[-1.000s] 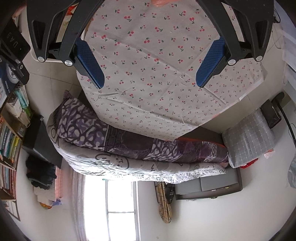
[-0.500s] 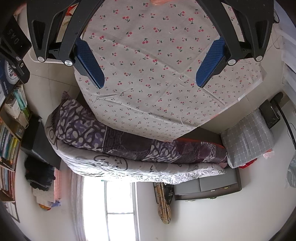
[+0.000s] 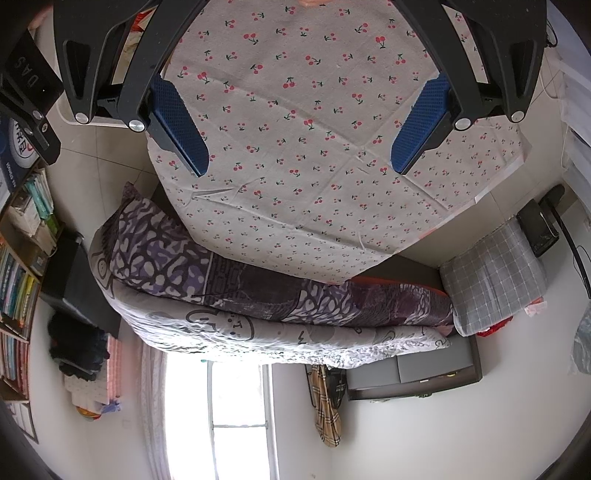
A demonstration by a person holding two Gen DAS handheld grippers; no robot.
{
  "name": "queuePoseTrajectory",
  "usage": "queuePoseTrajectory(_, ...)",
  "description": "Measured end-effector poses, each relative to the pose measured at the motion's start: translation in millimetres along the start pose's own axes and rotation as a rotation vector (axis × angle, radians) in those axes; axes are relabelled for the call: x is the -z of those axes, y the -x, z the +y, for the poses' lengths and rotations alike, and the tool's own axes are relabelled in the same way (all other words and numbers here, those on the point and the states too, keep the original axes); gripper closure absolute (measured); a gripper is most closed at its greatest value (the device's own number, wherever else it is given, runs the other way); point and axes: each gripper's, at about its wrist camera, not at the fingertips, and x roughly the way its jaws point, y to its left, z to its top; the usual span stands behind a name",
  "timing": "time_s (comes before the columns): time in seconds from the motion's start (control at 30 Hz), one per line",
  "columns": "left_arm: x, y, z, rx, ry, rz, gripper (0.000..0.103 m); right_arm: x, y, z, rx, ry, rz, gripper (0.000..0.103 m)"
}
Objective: Collect trash
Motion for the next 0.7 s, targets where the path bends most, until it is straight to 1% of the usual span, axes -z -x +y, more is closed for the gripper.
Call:
queuePoseTrajectory(0.3,5.0,0.6,1.6,-0.012,-0.018,-0.025,0.007,0.1,-0.4,0.0,-0.001,0.002,0.001,0.007)
queuePoseTrajectory(0.5,6.1,5.8,-2.1,0.019,-0.035,-0.046,0.009,0.2,-0.6,-0.3,0.0,0.001,0.0,0.007)
queuePoseTrajectory(0.7,4.5,7.7,-4.3,0.039,-0.029,-0.05,0.009,1.9,-1.5,-0.6,-0.001,0.0,0.0,0.007)
